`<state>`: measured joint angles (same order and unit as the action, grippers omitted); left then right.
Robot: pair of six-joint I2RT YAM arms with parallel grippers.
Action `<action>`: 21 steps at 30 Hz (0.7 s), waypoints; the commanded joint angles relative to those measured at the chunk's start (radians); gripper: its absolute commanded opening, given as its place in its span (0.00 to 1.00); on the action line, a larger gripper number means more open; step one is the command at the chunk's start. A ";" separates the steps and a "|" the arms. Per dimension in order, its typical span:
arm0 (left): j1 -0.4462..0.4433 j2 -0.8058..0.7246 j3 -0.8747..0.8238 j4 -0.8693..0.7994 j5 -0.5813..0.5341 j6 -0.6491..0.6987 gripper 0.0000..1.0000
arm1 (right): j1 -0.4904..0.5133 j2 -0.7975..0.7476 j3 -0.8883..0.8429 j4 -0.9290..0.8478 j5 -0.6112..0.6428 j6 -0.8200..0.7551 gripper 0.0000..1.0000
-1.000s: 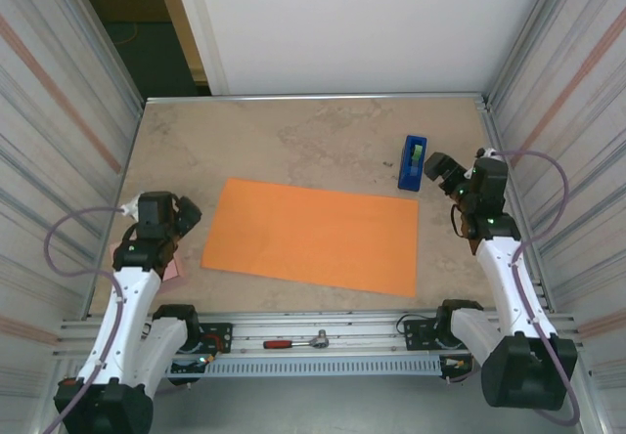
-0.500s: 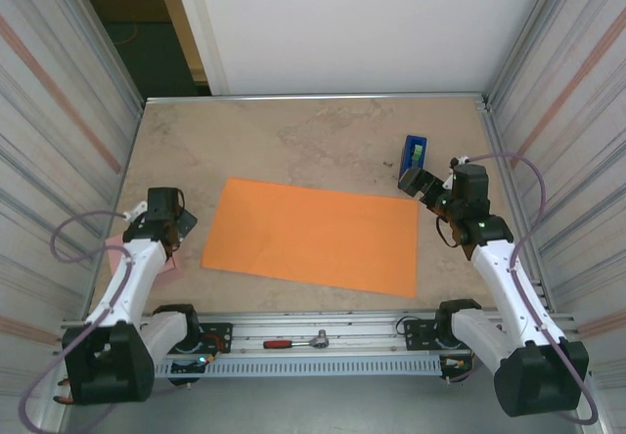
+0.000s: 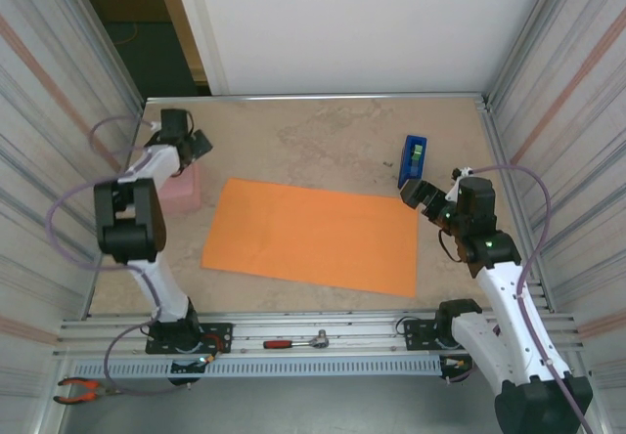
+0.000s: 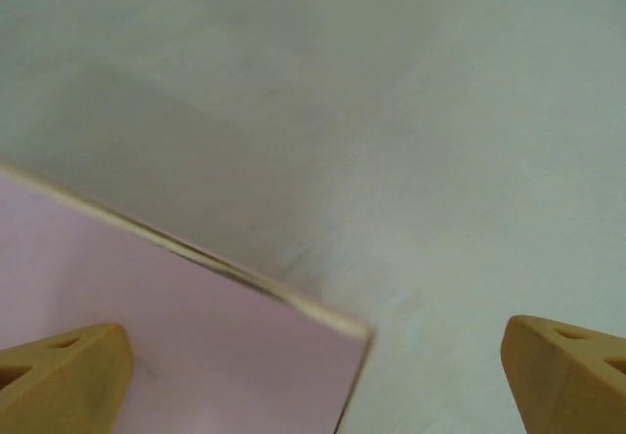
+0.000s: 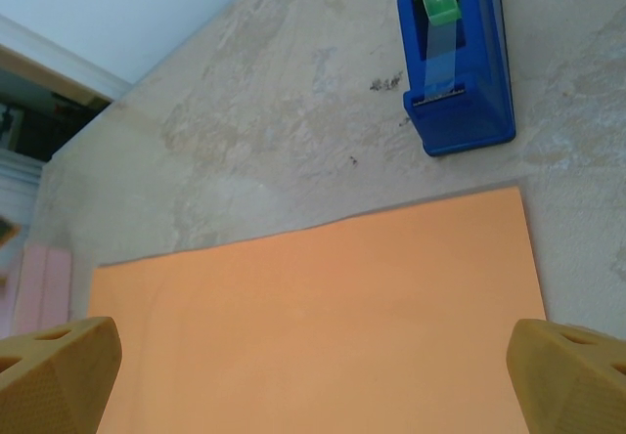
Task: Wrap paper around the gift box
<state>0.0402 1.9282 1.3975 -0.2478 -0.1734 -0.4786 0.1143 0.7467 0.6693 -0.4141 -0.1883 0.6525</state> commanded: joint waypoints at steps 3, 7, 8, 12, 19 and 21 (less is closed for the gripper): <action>-0.117 0.306 0.387 -0.101 0.159 0.154 0.97 | 0.010 -0.011 0.001 -0.060 -0.023 0.013 0.99; -0.214 0.461 0.648 -0.192 0.173 0.189 0.97 | 0.011 -0.009 -0.006 -0.069 -0.014 0.013 0.99; -0.242 0.487 0.690 -0.200 0.177 0.193 0.98 | 0.012 -0.009 -0.009 -0.071 -0.013 0.015 0.99; -0.342 0.527 0.745 -0.197 0.192 0.175 0.98 | 0.012 -0.010 -0.011 -0.077 -0.001 0.024 0.99; -0.493 0.409 0.535 -0.071 0.236 0.079 0.98 | 0.012 0.017 -0.011 -0.060 -0.011 0.042 0.99; -0.529 0.362 0.487 -0.050 0.264 0.056 0.98 | 0.011 0.036 -0.009 -0.050 -0.015 0.043 0.99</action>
<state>-0.4480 2.3325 1.9606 -0.2489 -0.0059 -0.3458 0.1184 0.7662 0.6636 -0.4725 -0.1883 0.6743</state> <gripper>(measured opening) 0.981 0.992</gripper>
